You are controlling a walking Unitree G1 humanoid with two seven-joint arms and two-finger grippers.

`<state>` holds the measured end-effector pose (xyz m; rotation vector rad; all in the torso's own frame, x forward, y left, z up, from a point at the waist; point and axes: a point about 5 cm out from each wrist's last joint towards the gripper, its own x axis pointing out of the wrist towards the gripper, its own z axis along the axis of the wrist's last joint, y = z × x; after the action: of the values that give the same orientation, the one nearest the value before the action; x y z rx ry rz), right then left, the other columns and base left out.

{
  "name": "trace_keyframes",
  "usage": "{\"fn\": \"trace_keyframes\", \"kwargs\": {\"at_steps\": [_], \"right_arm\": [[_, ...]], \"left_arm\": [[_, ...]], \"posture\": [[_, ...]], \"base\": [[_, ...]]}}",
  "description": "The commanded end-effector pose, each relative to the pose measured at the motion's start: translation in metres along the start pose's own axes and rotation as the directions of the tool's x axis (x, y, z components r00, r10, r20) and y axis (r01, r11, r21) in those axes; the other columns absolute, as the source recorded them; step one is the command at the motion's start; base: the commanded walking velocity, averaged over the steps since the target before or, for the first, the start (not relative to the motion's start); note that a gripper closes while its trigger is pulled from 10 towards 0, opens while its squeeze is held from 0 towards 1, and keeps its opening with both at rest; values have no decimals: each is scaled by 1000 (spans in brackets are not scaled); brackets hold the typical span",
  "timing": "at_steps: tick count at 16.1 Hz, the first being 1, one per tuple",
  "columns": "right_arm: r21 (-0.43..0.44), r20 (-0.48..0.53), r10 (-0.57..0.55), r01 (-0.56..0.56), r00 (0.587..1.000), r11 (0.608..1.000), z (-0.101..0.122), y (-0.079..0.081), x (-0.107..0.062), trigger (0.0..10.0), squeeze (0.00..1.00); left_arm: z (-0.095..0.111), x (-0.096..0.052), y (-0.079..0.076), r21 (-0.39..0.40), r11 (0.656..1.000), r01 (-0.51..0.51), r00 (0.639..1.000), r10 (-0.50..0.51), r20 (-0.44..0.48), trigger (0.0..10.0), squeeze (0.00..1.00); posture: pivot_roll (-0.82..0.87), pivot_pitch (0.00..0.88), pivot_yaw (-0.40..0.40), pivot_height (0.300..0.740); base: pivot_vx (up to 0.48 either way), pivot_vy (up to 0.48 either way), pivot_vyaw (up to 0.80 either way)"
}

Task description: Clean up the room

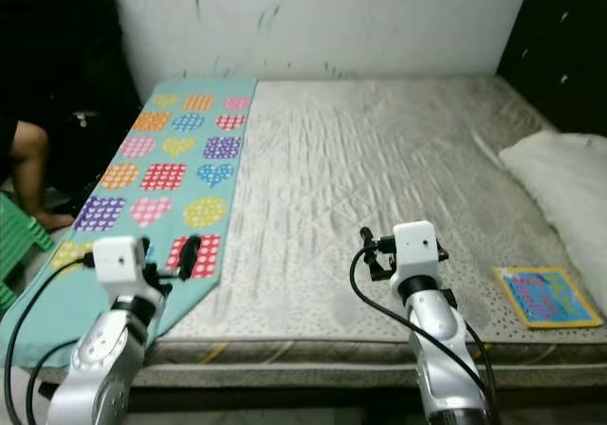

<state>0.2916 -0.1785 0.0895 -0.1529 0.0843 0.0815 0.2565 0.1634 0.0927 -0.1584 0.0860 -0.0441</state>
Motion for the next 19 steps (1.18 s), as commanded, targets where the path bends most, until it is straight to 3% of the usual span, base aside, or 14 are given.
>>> {"fn": "trace_keyframes", "kwargs": {"at_steps": [1,5,19], "right_arm": [[-8,35,28,-28,999,1000,8,8,6,10000,0],[-17,33,39,-39,999,999,7,7,8,10000,0],[-38,26,76,-75,997,997,0,12,5,10000,0]], "left_arm": [[0,-1,8,20,999,-30,1000,31,-5,10000,0],[5,-4,3,-10,999,44,998,-44,51,10000,0],[6,-6,-3,-14,995,102,993,-101,61,10000,0]], "posture": [[-135,25,-2,740],[-141,16,-4,740],[-135,26,-3,740]], "base": [[0,480,0],[62,120,0],[400,0,0]]}}
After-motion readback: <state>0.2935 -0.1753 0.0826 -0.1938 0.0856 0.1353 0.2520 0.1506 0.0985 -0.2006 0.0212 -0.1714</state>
